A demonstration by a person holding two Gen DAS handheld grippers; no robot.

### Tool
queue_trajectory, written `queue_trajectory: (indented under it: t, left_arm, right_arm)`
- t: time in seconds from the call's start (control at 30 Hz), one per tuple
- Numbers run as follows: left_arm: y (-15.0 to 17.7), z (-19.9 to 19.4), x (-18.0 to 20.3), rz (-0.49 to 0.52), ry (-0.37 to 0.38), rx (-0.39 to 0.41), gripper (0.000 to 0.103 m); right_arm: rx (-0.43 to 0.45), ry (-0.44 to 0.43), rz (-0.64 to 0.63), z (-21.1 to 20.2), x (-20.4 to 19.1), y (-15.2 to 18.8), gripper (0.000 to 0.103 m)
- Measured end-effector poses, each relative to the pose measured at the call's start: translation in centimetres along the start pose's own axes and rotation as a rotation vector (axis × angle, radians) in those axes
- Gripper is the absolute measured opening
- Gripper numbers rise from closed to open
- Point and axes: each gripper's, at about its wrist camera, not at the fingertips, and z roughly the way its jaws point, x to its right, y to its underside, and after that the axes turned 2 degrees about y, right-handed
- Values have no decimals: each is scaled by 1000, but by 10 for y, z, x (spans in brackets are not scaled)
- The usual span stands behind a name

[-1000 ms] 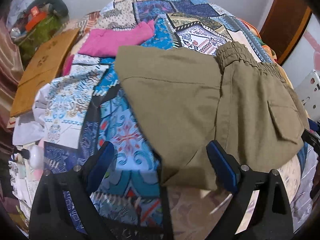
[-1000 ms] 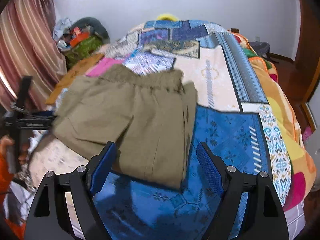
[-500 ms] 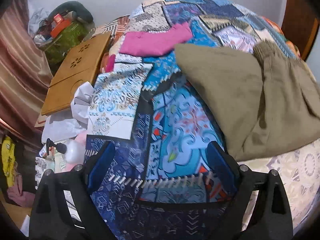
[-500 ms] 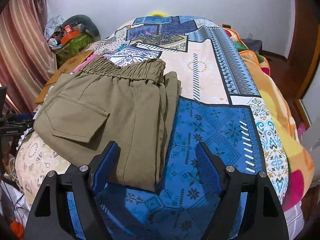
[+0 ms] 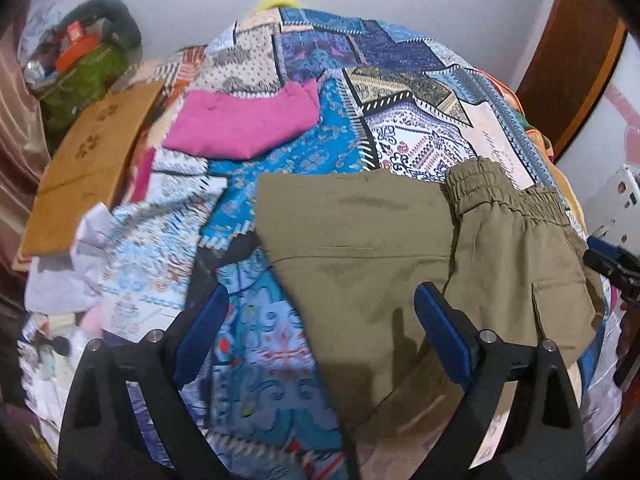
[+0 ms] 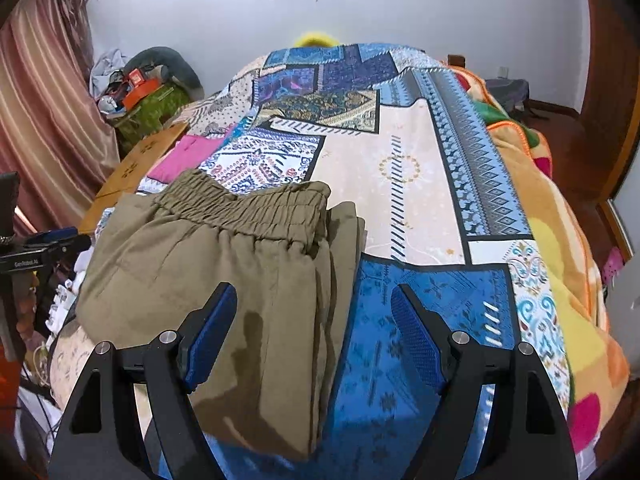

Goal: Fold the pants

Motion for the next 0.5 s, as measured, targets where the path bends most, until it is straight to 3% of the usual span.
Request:
queue_trajectory:
  t: [0.1,0.27,0.5]
  left_arm:
    - [0,9,8,5,48,-2,95]
    - [1,36,16,39,18,-57,95]
    - [4,45,-7,-74,142,-79,93]
  right_arm:
    - [-26,-21,2,12,-1,-3,77]
    - [-68,-28,-31,36,-5,-1,77]
    - [-125,-168,97,44,21,4,77]
